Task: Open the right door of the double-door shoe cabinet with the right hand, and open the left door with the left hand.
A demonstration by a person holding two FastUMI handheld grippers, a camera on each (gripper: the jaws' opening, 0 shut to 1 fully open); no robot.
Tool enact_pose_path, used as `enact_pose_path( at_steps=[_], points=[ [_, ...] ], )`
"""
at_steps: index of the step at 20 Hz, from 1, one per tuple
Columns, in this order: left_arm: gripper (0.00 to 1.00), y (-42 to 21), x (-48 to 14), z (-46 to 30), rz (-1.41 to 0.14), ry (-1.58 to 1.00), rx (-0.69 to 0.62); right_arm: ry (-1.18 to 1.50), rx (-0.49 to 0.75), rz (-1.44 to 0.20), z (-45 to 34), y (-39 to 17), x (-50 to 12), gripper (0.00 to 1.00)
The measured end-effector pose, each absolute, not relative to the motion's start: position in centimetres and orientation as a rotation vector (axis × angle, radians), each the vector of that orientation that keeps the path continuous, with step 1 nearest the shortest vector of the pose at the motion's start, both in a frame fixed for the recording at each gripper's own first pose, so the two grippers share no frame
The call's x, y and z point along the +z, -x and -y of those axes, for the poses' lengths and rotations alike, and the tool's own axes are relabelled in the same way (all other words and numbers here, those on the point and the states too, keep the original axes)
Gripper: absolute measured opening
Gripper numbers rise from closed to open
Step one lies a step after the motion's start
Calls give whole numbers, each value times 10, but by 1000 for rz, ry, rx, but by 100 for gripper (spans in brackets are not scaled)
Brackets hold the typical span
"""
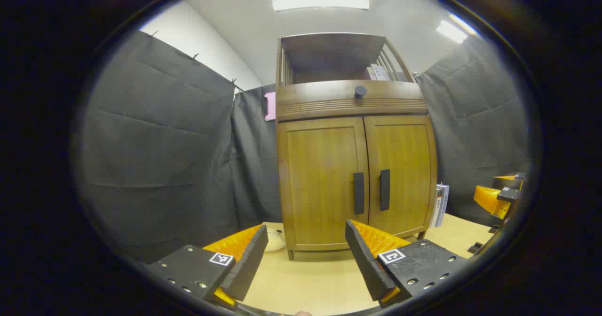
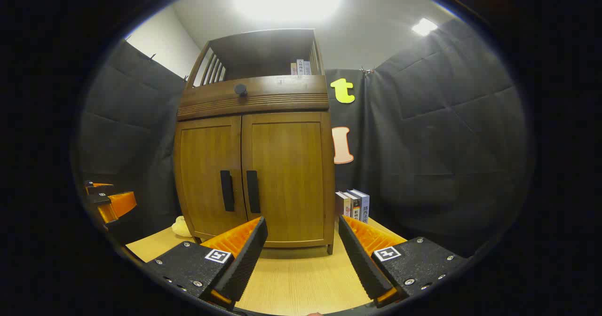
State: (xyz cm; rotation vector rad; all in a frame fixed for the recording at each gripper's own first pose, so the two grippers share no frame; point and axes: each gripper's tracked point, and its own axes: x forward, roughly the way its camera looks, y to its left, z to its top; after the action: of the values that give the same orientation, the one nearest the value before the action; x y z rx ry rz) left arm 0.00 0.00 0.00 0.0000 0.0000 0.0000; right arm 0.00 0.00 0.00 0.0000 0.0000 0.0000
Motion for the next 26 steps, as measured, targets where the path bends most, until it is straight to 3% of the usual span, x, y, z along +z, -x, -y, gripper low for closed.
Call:
enact_pose_path(
  at_steps=[2, 3, 6, 7, 10, 11, 26],
  points=[
    [95, 0, 0, -1, 4, -1, 4, 6, 0, -2, -2, -2, 0, 94],
    [100, 0, 0, -1, 7, -2, 5, 8, 1, -1, -2, -3, -1, 94],
    [100, 0, 0, -1, 10, -5, 9, 4, 4, 1, -5, -5, -1, 94],
    [95, -1, 0, -1, 9, -4, 9, 2, 6, 0, -7, -5, -2, 94],
    [95, -1, 0, -2, 8, -1, 13, 5, 10, -6, -9, -7, -4, 94],
    [100, -1, 1, -3, 10, -3, 15, 1, 12, -6, -9, -7, -5, 94],
    [100, -3, 5, -7, 18, -12, 50, -23, 70, 19, -26, -41, 13, 94]
  ],
)
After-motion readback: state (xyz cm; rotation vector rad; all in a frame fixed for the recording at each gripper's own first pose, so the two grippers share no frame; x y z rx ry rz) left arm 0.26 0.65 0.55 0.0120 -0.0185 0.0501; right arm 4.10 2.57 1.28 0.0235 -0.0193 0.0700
